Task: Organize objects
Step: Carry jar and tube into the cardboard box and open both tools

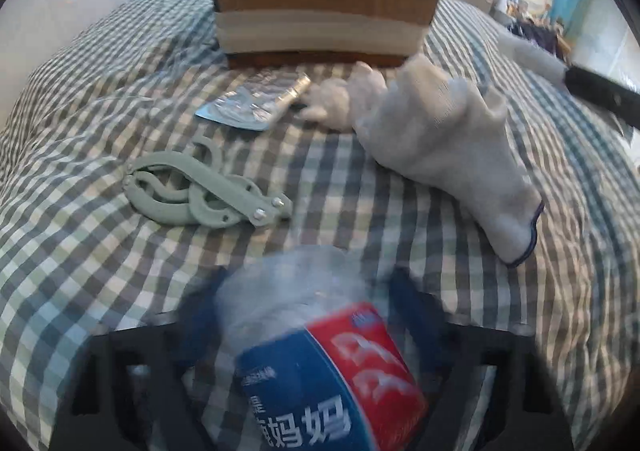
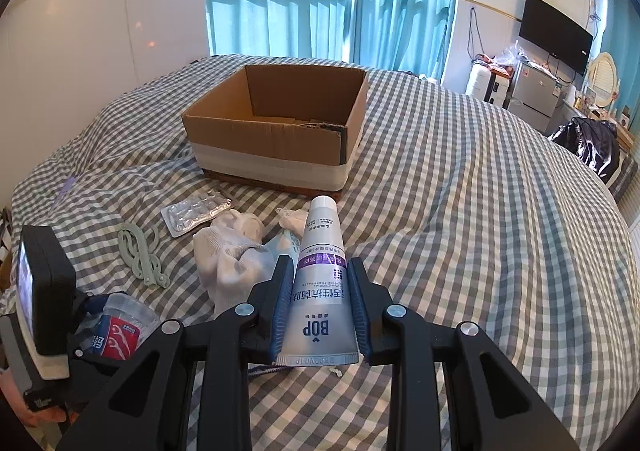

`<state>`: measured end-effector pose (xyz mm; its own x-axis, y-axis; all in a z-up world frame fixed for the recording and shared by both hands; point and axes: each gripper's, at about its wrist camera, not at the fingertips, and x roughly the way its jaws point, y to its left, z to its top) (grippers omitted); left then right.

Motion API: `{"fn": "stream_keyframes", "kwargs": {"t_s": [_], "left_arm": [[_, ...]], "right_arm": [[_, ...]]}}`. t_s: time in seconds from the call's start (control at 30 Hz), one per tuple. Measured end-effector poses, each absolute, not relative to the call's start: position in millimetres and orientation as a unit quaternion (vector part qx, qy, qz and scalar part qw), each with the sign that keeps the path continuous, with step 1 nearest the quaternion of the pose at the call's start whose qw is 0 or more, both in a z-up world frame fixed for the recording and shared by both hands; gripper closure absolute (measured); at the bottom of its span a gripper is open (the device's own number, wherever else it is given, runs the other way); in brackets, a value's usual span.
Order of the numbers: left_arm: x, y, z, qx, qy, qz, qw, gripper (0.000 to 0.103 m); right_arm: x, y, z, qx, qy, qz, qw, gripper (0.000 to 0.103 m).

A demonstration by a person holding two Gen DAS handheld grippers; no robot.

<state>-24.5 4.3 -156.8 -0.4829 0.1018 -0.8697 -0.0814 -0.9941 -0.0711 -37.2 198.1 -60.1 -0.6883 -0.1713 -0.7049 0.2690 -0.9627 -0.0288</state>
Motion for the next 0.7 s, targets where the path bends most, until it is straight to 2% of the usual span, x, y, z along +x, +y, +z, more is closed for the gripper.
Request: {"fn": "stream_keyframes", "kwargs": {"t_s": [0.17,0.3,0.7], "left_arm": [[-20.7,-3.9,-136.0,-0.483,-0.037,0.873,0.048,0.035],[-22.5,1.3,-96.1,-0.433,-0.033,0.900,0.048,0.036],[-89.3,-3.1,-1.2,-0.323,-0.062,0.942,0.063,0.037]], "right_arm": [[-30.1,198.0,-49.8,0.363,0.063,-0.922,0.122,0.075],[-27.3,195.3,-37.5,0.349,0.063,-0.926,0.129,0.075],[-64.6,186.4,21.2,0.293,0.067,-0.940,0.160,0.076]]}}
